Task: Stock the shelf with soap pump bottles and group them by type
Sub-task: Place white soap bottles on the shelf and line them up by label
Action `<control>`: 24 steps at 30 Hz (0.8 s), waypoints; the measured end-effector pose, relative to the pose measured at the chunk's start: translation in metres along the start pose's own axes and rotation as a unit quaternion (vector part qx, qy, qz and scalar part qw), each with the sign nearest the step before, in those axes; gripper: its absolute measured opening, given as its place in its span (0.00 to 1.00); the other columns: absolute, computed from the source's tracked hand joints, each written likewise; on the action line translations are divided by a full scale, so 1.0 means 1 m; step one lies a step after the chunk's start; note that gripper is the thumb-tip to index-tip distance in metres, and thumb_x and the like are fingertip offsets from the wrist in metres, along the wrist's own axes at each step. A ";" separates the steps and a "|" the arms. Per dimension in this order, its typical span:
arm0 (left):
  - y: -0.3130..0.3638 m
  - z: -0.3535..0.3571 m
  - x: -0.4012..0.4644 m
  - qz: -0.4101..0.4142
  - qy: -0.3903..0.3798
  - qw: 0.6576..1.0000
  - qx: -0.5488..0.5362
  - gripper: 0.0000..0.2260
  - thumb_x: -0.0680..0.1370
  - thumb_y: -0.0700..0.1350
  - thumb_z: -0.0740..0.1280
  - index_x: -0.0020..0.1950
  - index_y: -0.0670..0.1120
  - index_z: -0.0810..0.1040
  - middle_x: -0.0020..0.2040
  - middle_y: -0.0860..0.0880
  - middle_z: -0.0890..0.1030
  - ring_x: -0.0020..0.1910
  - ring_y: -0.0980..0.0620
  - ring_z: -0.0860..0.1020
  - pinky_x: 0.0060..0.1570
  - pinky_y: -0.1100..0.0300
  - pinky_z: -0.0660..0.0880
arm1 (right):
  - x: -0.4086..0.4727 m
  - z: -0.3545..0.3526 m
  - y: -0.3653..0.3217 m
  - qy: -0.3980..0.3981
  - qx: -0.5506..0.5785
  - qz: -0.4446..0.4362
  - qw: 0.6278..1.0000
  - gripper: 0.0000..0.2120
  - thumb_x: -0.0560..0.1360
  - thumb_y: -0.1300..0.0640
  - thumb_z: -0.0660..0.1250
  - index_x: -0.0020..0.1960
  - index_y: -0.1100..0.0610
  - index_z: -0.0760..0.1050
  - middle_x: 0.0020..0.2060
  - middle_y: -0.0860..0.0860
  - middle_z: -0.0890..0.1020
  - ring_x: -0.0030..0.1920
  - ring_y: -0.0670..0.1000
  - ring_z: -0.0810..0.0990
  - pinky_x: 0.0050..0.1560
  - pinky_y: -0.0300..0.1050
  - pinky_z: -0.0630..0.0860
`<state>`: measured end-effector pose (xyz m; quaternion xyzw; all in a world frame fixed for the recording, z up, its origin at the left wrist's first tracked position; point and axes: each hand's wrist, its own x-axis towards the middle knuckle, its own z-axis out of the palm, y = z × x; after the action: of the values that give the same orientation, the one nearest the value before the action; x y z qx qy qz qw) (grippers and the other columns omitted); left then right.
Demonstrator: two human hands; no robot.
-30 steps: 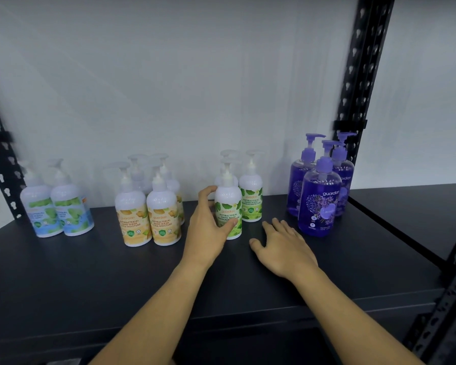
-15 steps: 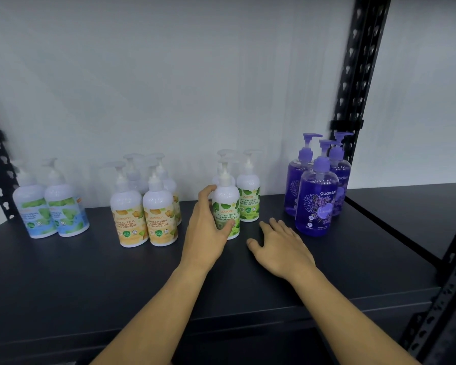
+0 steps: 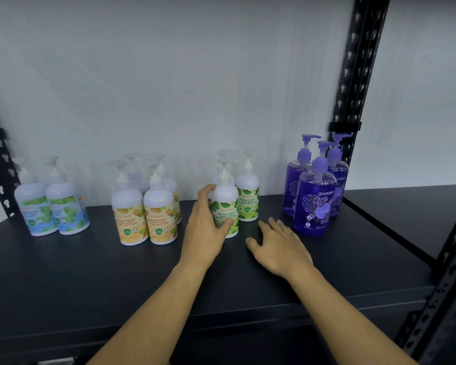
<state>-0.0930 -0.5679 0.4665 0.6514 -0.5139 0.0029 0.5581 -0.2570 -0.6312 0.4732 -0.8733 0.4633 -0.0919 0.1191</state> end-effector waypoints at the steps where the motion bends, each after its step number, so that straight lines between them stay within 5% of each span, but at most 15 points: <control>1: 0.000 0.000 0.000 0.001 -0.001 1.000 0.001 0.37 0.72 0.41 0.76 0.70 0.64 0.58 0.62 0.49 0.76 0.59 0.52 0.78 0.55 0.47 0.79 | 0.000 0.000 0.000 0.000 0.000 0.000 1.000 0.33 0.81 0.38 0.52 0.81 0.53 0.52 0.81 0.53 0.52 0.80 0.53 0.48 0.78 0.51 0.48; 15: 0.013 -0.009 -0.014 -0.036 -0.015 0.999 0.031 0.34 0.77 0.48 0.69 0.76 0.62 0.51 0.65 0.49 0.73 0.60 0.53 0.76 0.58 0.52 0.76 | -0.002 0.000 0.001 0.011 0.011 -0.003 1.000 0.33 0.81 0.39 0.54 0.81 0.54 0.55 0.80 0.54 0.54 0.80 0.54 0.50 0.78 0.51 0.49; 19: 0.022 -0.023 -0.034 -0.063 -0.093 0.984 0.138 0.27 0.80 0.50 0.64 0.76 0.53 0.57 0.66 0.47 0.72 0.63 0.48 0.73 0.58 0.54 0.71 | -0.005 0.000 -0.002 0.021 -0.002 -0.006 1.000 0.31 0.81 0.40 0.53 0.79 0.55 0.59 0.79 0.56 0.59 0.79 0.56 0.54 0.77 0.52 0.53; 24: 0.029 -0.051 -0.055 -0.046 -0.228 0.926 0.297 0.21 0.81 0.55 0.61 0.72 0.48 0.70 0.69 0.48 0.73 0.68 0.49 0.69 0.65 0.52 0.70 | -0.016 -0.007 -0.007 0.010 -0.088 -0.005 0.996 0.28 0.82 0.42 0.50 0.74 0.56 0.67 0.72 0.57 0.70 0.72 0.59 0.66 0.71 0.57 0.64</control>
<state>-0.1098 -0.4898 0.4752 0.7937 -0.5719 -0.0187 0.2065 -0.2619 -0.6151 0.4806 -0.8818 0.4663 -0.0599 0.0366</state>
